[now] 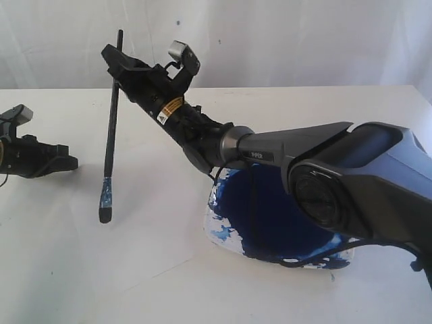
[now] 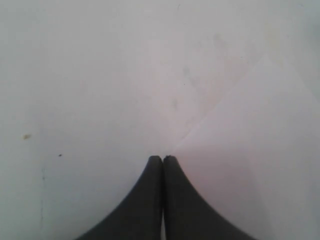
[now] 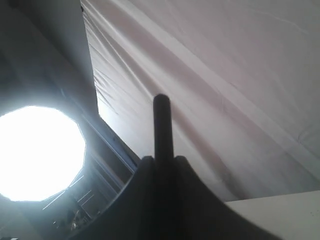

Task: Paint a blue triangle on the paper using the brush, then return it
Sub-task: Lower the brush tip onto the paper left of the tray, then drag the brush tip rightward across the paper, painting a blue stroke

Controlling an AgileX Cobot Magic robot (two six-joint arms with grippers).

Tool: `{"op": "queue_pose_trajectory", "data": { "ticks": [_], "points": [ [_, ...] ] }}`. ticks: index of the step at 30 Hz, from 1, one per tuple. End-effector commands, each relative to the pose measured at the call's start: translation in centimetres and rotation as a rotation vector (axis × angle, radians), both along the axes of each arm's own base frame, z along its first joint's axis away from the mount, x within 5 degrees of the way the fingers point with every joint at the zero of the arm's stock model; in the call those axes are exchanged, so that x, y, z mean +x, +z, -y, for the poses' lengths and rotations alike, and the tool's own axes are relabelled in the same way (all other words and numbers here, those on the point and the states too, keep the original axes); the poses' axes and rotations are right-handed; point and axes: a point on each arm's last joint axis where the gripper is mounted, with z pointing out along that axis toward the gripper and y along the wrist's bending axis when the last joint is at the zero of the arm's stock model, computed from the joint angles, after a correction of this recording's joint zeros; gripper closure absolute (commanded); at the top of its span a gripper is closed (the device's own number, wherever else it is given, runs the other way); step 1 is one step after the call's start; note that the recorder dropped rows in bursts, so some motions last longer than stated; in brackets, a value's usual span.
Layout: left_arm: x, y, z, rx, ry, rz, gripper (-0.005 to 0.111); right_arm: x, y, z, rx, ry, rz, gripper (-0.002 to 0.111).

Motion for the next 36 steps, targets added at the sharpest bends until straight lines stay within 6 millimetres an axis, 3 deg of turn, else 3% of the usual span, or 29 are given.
{"op": "queue_pose_trajectory", "data": {
  "ticks": [1, 7, 36],
  "points": [
    [0.1, -0.3, -0.6, 0.066, 0.031, -0.003, 0.107, -0.9, 0.4, -0.8, -0.006, 0.018, 0.042, 0.108],
    [0.1, -0.3, -0.6, 0.066, 0.031, -0.003, 0.107, -1.6, 0.3, -1.4, -0.028, 0.016, 0.069, 0.108],
    [0.1, -0.3, -0.6, 0.066, 0.031, -0.003, 0.107, -1.2, -1.3, -1.7, -0.204, -0.039, 0.053, 0.108]
  ]
}}
